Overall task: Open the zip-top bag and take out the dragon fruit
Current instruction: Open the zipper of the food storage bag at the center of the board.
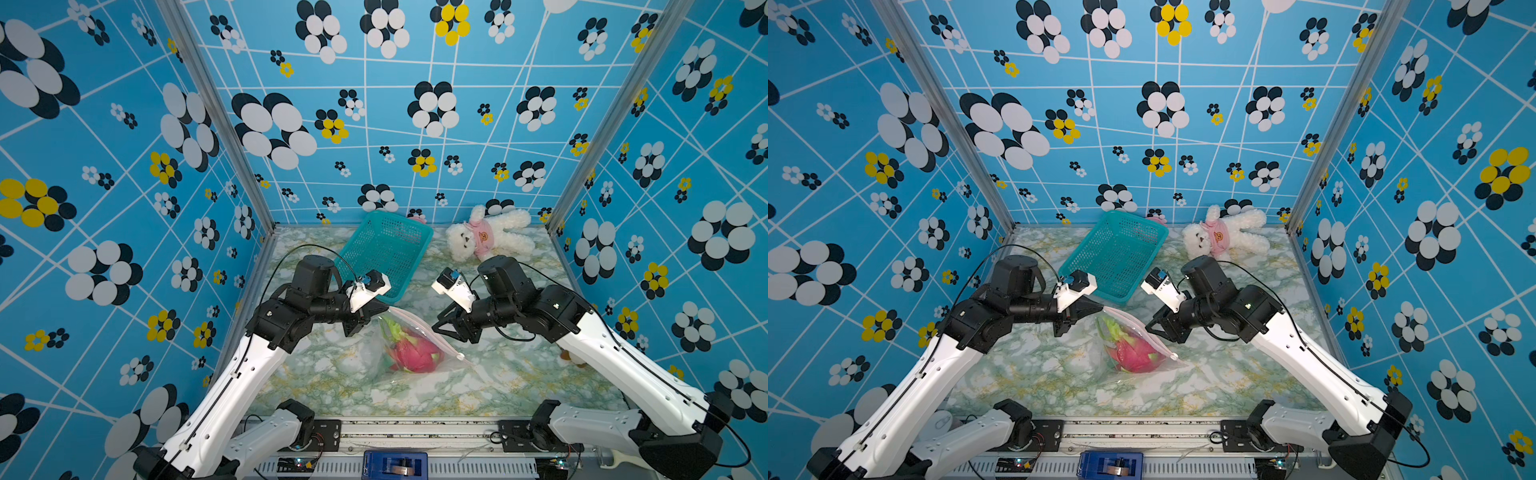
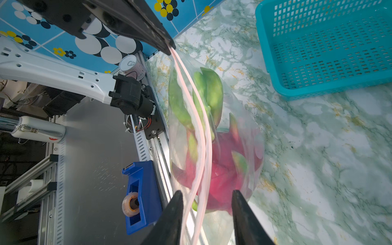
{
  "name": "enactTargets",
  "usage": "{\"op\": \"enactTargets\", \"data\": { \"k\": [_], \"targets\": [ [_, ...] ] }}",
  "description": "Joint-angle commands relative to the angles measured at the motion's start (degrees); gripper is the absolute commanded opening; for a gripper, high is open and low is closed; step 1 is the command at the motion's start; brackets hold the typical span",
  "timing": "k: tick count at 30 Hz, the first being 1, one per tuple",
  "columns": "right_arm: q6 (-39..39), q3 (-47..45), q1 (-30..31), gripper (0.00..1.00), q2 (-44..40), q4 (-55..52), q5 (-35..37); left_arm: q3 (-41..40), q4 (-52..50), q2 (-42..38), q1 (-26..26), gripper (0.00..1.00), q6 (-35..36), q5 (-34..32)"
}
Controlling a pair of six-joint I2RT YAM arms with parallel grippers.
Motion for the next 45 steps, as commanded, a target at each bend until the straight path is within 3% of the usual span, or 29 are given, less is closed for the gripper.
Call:
{"op": "enactTargets", "data": {
  "k": [1,11,16,19,32,39,45],
  "targets": [
    [-0.2,2.4,1.0,0.40,2.0,0.4,-1.2,-0.1,0.3,-1.0,-0.7,0.00,0.3,0.1],
    [2.3,2.1,1.1,0.24,4.5,2.2,5.4,-0.4,0.4,-1.7,-0.7,0.00,0.7,0.7],
    [3.1,0.9,1.3,0.28,4.9,4.7,-1.5,-0.5,1.5,-1.6,-0.7,0.00,0.4,0.8],
    [3.3,0.7,2.3,0.30,5.2,5.3,-2.0,-0.4,2.1,-1.2,-0.7,0.00,0.3,1.0],
    [5.9,-0.3,2.6,0.24,6.6,7.3,1.8,-1.0,2.9,-1.6,-0.8,0.00,0.5,1.3],
    [8.5,-2.2,2.0,0.15,4.7,10.5,4.5,-1.0,3.4,-1.2,-0.9,0.00,0.6,1.6],
    [9.2,-3.1,1.9,0.19,3.9,11.8,6.0,-1.1,2.5,-1.2,-1.5,0.00,1.3,1.3]
  ]
}}
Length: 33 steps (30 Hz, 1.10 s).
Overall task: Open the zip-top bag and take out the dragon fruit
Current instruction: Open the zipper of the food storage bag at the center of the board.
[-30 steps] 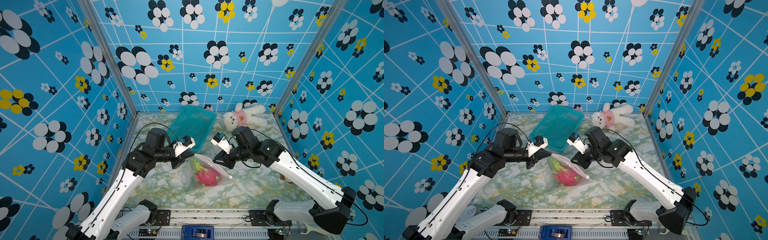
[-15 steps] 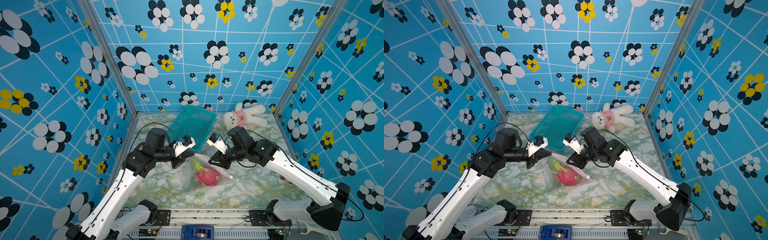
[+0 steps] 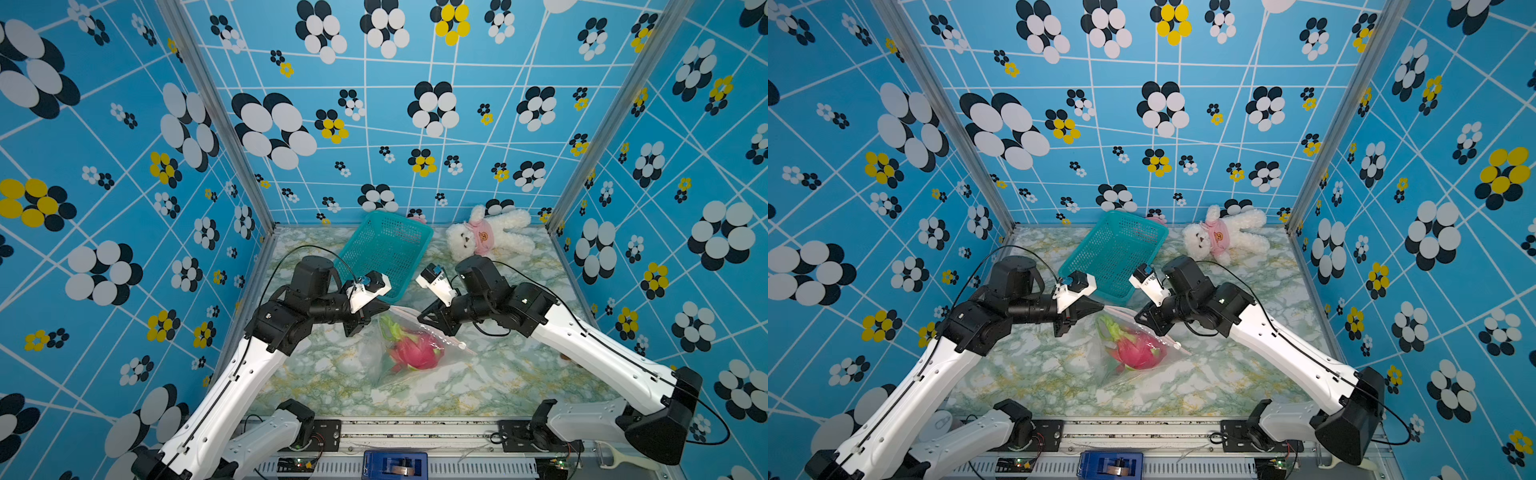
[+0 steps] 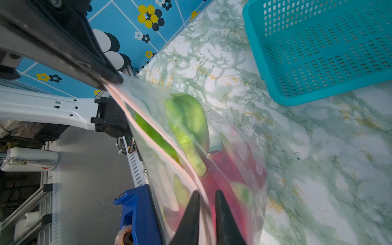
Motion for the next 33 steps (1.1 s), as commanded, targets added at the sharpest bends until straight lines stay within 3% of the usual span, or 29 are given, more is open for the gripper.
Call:
{"op": "enactTargets", "data": {
  "k": [1,12,17,18,24,29,33],
  "targets": [
    [1.1,-0.9,-0.4,0.19,-1.4,2.0,2.2,-0.6,0.5,-0.5,-0.7,0.00,1.3,1.1],
    [0.2,-1.6,-1.7,0.20,-1.1,-0.3,6.2,-1.2,-1.2,-1.6,-1.0,0.00,2.4,1.1],
    [0.0,-2.2,-2.2,0.13,-1.7,-1.5,5.2,-1.2,-1.4,-1.8,-0.9,0.00,2.7,0.5],
    [-0.2,-2.5,-2.4,0.01,-1.9,-1.9,4.5,-1.1,-1.5,-1.7,-1.0,0.00,2.8,0.3],
    [2.2,-6.3,-2.2,0.00,-3.7,1.4,-10.1,-1.3,-0.6,-1.4,-1.0,0.00,2.8,-1.1],
    [4.3,-7.6,-0.9,0.00,-6.7,2.3,-11.3,-1.5,3.6,0.0,-1.0,0.00,1.6,-5.4],
    [10.6,-9.7,1.1,0.00,-8.3,8.2,-10.8,0.6,7.9,3.3,-1.0,0.00,1.0,-5.3]
  ]
}}
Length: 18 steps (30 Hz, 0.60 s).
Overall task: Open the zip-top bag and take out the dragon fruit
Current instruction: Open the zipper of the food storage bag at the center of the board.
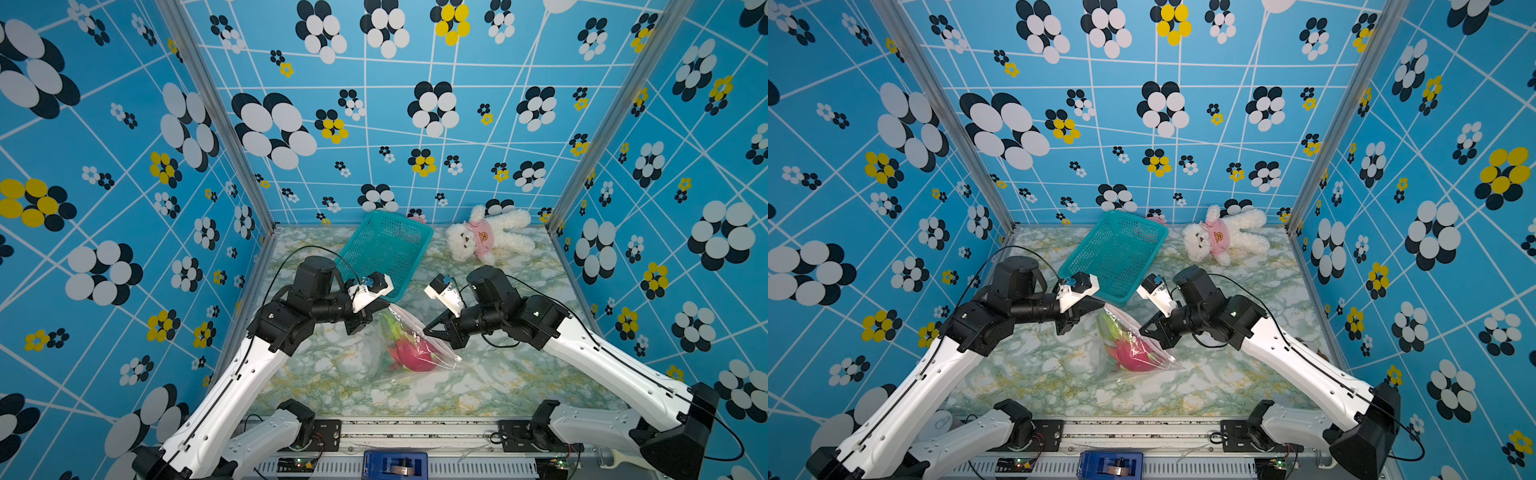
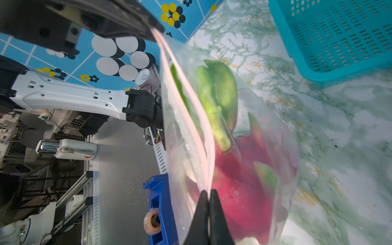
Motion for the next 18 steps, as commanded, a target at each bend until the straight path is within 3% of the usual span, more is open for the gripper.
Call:
{"op": "enactTargets", "data": {
  "k": [1,7,8,10,11,15,18],
  "targets": [
    [7.0,-2.4,1.8,0.00,-1.7,7.2,-2.1,2.0,5.5,3.2,-0.3,0.00,-0.8,-1.1],
    [18.3,-8.6,3.3,0.00,-3.9,19.7,2.3,1.6,7.8,4.6,-0.3,0.00,-1.9,-2.8],
    [19.7,-9.4,3.5,0.00,-4.2,21.2,3.2,0.9,7.9,4.2,-0.3,0.07,-2.9,-3.4],
    [21.9,-10.6,4.0,0.00,-4.3,23.1,5.7,-0.3,8.0,2.8,-0.2,0.48,-6.4,-5.1],
    [22.5,-10.9,4.3,0.00,-4.5,23.9,6.8,-0.5,7.7,1.9,-0.1,0.59,-8.4,-6.3],
    [24.6,-11.4,5.4,0.00,-4.6,26.4,12.0,3.7,0.2,-1.3,0.1,0.70,-22.6,-16.2],
    [26.2,-11.2,5.9,0.00,-3.8,29.6,13.7,8.0,-7.6,-2.9,0.2,0.71,-35.8,-17.1]
  ]
}}
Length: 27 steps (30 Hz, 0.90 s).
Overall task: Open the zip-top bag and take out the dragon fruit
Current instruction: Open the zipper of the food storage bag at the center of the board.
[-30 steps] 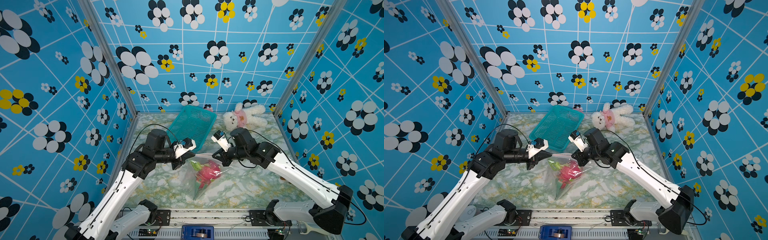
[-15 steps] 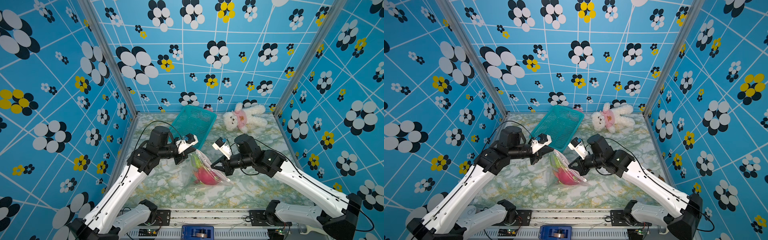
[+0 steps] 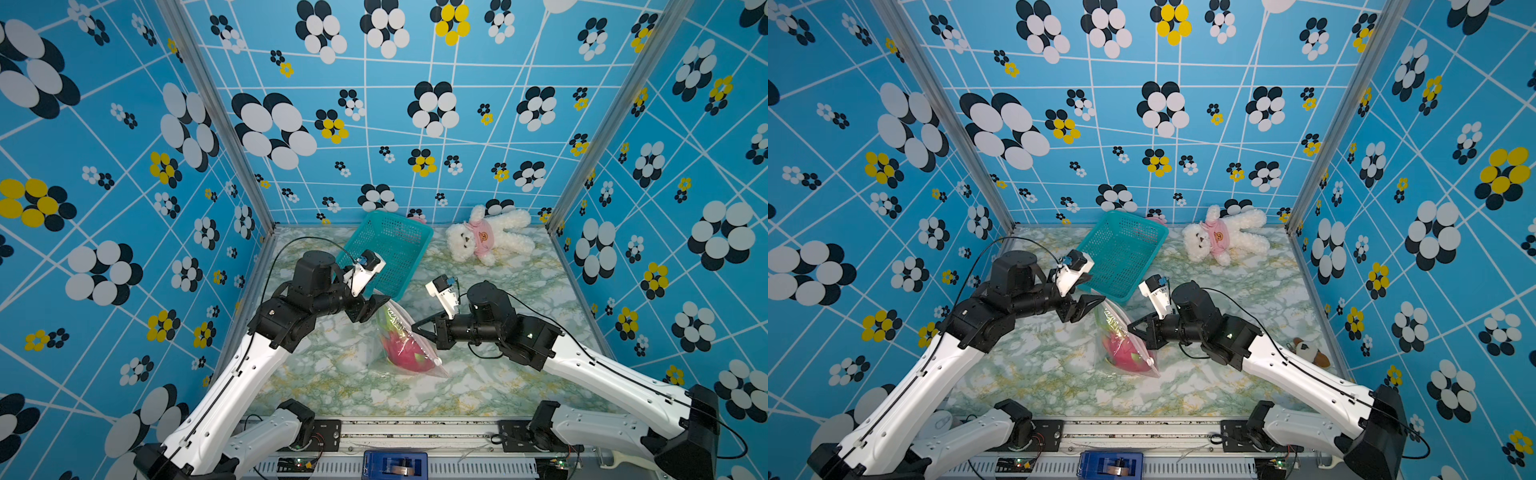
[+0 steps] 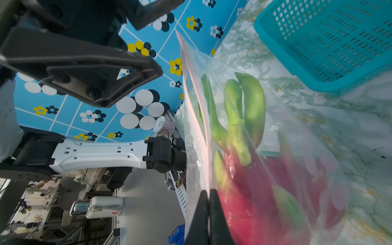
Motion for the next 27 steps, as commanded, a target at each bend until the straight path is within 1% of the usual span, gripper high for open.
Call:
{"op": "enactTargets", "data": {
  "k": [1,4,5,7,10,12,13,16,20,22,27],
  "targets": [
    [3.3,0.3,0.7,0.00,0.2,6.1,4.5,5.3,-10.2,-2.7,0.1,0.71,-20.8,-4.5],
    [2.9,2.3,1.4,0.00,2.0,6.0,5.4,6.2,-16.6,-4.5,-0.2,0.70,-36.1,-5.3],
    [2.9,2.9,1.7,0.00,2.5,6.1,5.6,5.6,-17.6,-5.2,-0.5,0.70,-40.0,-5.3],
    [2.7,3.9,2.5,0.00,3.7,6.3,5.5,2.7,-16.9,-7.2,-1.7,0.70,-46.9,-5.1],
    [2.6,4.6,3.8,0.00,4.7,6.3,5.9,-1.4,-14.1,-8.0,-2.6,0.70,-53.8,-4.7],
    [2.6,4.9,4.4,0.00,4.8,6.2,6.4,-1.8,-14.6,-6.3,-3.5,0.70,-55.9,-3.5],
    [2.6,4.8,4.5,0.00,4.8,6.1,6.4,-1.5,-15.3,-5.5,-4.5,0.70,-56.3,-3.9],
    [2.2,4.5,4.8,0.00,4.5,5.9,5.9,-0.9,-16.3,-4.4,-7.4,0.70,-57.2,-6.9],
    [0.8,4.8,4.8,0.00,4.4,5.4,3.9,-1.0,-13.8,-2.1,-9.8,0.69,-60.0,-9.4],
    [-0.2,4.9,4.8,0.00,4.3,4.9,3.4,0.2,-15.1,0.4,-11.7,0.66,-60.0,-12.3],
    [-1.0,4.0,4.8,0.00,3.5,4.5,1.8,4.7,-19.2,4.1,-15.1,0.65,-62.6,-17.8]
  ]
}}
